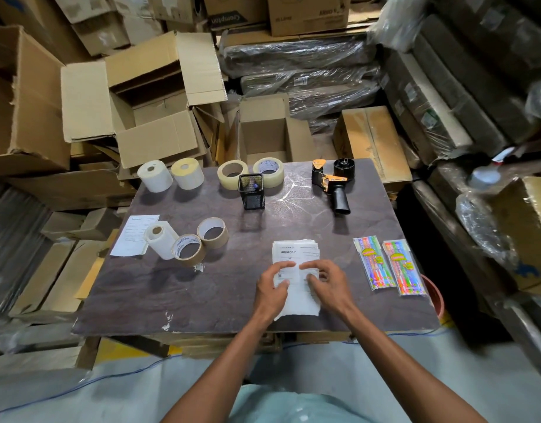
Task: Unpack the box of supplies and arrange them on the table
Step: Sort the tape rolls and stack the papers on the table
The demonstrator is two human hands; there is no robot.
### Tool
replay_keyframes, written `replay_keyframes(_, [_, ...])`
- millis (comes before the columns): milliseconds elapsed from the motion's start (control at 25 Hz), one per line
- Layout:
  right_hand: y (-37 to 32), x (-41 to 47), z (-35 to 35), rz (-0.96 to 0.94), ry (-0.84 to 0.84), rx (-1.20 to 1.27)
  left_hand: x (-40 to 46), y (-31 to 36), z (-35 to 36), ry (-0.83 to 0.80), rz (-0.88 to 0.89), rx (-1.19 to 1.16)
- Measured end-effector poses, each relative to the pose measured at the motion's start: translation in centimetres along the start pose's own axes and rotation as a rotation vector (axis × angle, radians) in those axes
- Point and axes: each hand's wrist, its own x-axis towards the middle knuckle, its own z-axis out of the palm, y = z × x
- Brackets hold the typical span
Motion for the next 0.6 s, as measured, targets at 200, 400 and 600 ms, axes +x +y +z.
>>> replay_keyframes(200, [-2.4,0.7,-0.9,-0.252,0.161,0.003,1.3,2.1,-1.2,0.115,0.246,0.057])
replay_keyframes(400, [0.9,-1.6,0.8,-0.283,0.177,-0.078,0.1,-1.3,-0.2,0.069,0.213,0.12])
replay_keyframes(600, [1.9,-1.7,1.3,-0.177,0.144,-0.117,0.5,-1.6,0.1,0.042,0.21,0.239])
